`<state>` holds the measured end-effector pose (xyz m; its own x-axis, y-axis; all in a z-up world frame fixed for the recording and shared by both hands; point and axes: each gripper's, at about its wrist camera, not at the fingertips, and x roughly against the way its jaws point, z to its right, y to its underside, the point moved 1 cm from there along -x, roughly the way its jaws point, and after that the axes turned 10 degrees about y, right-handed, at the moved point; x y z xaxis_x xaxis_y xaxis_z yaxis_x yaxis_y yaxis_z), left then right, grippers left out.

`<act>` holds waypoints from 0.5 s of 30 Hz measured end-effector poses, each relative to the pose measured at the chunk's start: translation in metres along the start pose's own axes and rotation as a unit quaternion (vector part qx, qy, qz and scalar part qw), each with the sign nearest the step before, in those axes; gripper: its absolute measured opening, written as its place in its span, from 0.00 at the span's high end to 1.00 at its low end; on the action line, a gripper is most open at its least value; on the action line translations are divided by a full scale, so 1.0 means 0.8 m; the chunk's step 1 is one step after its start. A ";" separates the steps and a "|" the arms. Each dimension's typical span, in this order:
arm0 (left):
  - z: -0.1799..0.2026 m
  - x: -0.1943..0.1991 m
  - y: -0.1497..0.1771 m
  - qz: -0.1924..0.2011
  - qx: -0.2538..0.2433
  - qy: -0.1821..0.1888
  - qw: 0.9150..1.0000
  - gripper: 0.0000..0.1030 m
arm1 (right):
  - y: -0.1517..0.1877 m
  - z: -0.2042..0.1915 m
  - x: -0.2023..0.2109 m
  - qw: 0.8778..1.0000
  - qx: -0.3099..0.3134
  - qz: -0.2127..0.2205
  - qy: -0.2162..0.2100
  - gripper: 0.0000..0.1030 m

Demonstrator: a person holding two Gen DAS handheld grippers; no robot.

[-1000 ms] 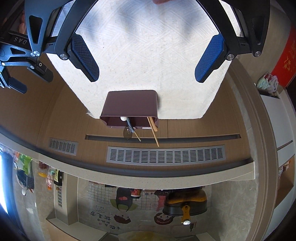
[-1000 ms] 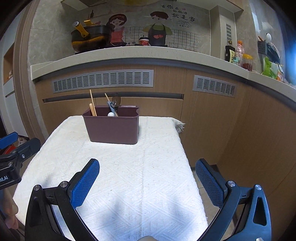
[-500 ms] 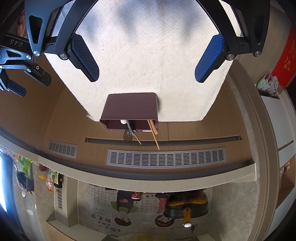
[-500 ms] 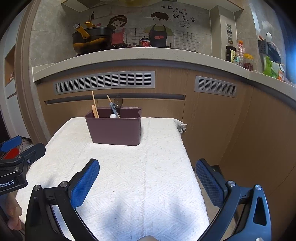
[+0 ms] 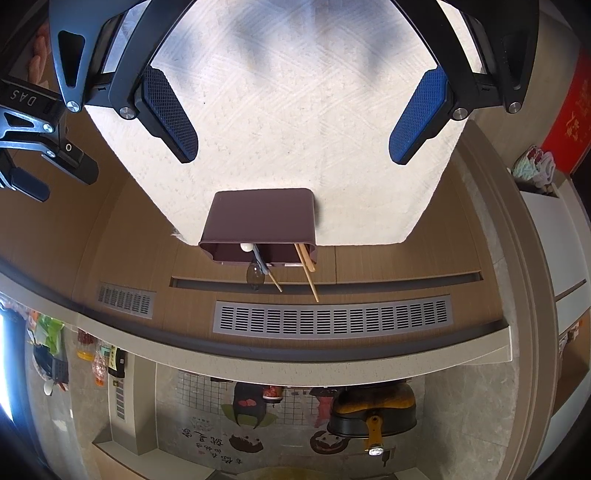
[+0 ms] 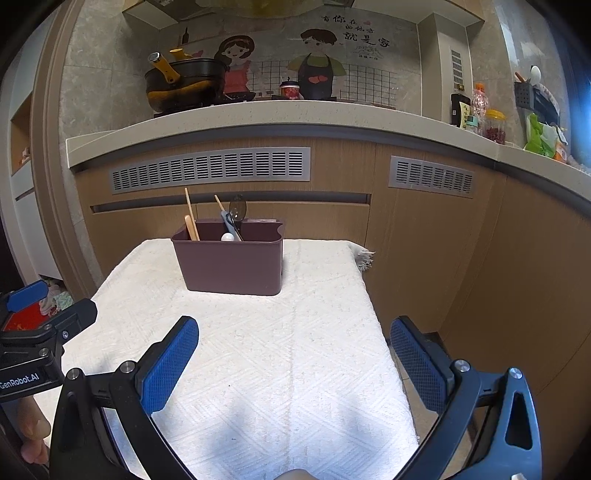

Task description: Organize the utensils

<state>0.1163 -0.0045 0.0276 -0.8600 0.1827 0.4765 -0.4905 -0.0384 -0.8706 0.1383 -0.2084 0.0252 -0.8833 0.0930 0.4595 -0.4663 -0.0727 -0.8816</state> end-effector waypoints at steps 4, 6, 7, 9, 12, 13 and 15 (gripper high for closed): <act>0.001 0.000 0.000 0.000 -0.001 0.000 1.000 0.00 | 0.000 -0.001 0.001 1.000 0.000 0.000 0.000 0.00; -0.001 -0.001 0.001 0.000 -0.002 0.001 1.000 0.00 | 0.000 -0.001 0.001 1.000 0.000 0.000 0.001 0.00; 0.000 -0.001 0.001 0.000 -0.002 0.001 1.000 0.00 | 0.000 0.000 0.001 1.000 0.000 -0.001 0.000 0.00; 0.000 -0.001 0.002 -0.001 -0.003 0.001 1.000 0.00 | 0.000 0.000 0.001 1.000 0.000 -0.001 -0.001 0.00; -0.001 -0.001 0.003 -0.001 -0.003 0.002 1.000 0.00 | -0.001 0.000 0.002 1.000 0.001 0.000 -0.001 0.00; -0.001 -0.001 0.003 -0.001 -0.003 0.002 1.000 0.00 | -0.001 0.001 0.002 1.000 0.001 0.000 -0.002 0.00; -0.001 -0.001 0.003 -0.001 -0.003 0.002 1.000 0.00 | -0.001 0.000 0.002 1.000 0.001 -0.001 -0.003 0.00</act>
<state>0.1157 -0.0037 0.0247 -0.8586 0.1864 0.4776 -0.4912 -0.0324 -0.8704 0.1372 -0.2083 0.0265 -0.8830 0.0879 0.4611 -0.4675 -0.0753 -0.8808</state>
